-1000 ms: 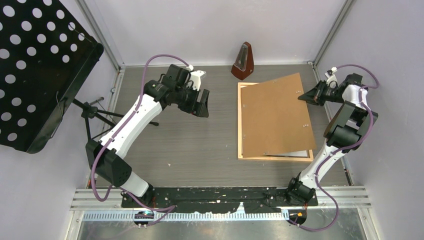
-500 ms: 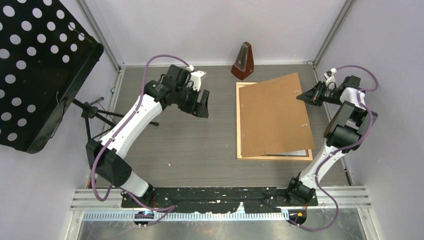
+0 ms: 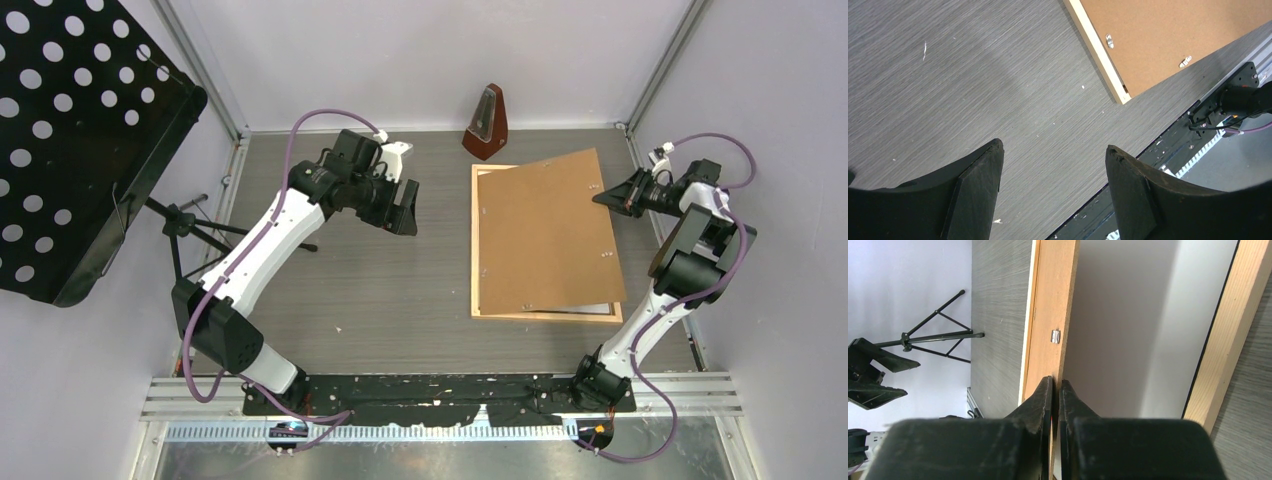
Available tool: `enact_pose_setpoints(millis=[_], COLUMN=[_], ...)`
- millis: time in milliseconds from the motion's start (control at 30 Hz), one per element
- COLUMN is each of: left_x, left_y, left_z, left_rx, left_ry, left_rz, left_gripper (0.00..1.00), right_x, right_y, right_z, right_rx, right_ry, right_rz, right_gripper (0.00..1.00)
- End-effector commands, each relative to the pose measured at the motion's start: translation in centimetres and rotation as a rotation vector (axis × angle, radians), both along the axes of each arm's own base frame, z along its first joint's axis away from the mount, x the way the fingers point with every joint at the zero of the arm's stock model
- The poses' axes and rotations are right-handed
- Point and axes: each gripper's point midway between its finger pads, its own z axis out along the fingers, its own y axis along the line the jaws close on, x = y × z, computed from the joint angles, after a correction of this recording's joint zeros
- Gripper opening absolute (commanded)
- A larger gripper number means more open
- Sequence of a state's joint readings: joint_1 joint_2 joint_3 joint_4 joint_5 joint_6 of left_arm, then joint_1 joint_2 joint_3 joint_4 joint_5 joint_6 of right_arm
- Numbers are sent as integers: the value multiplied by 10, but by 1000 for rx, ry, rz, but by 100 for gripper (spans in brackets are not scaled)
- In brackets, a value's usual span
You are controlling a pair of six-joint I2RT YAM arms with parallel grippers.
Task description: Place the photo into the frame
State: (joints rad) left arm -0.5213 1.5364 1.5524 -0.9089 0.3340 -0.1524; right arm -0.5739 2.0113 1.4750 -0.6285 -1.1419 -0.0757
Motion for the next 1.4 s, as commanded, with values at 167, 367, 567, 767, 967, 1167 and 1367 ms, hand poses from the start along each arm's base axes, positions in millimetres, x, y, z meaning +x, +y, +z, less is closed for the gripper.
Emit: enact_pose_setpoints(millis=[167,367,567,767,967,1167,1367], left_x=[7,7,7,8,8,8,9], left_y=[-6,-6,-7,-8,-9,-9,-10], left_z=[5,5,4,2,2,1,0], left_rx=[-28,-26,-24,-19,-16,-14,-12], left_ry=[-32,-32,-31,-25,-26,-25,-21], left_rz=[-18,-18,-21,-24,-25,-26,-28], left_gripper=[73,73,73,73,73,73,73], right_x=[-4,-3,1,4,9,16,15], right_y=[-21,-19,-19,-20,-23,-27,-22], right_z=[27,30,39,42,39,38,31], right_rx=[-93,-77,-65,-73,-69,-66,-51], right_ry=[-184,-209,-249,-267,-269,-277,-252], right_rz=[-15,-9,8,15,-4,-19,-25], right_gripper=[6,6,6,6,6,6,6])
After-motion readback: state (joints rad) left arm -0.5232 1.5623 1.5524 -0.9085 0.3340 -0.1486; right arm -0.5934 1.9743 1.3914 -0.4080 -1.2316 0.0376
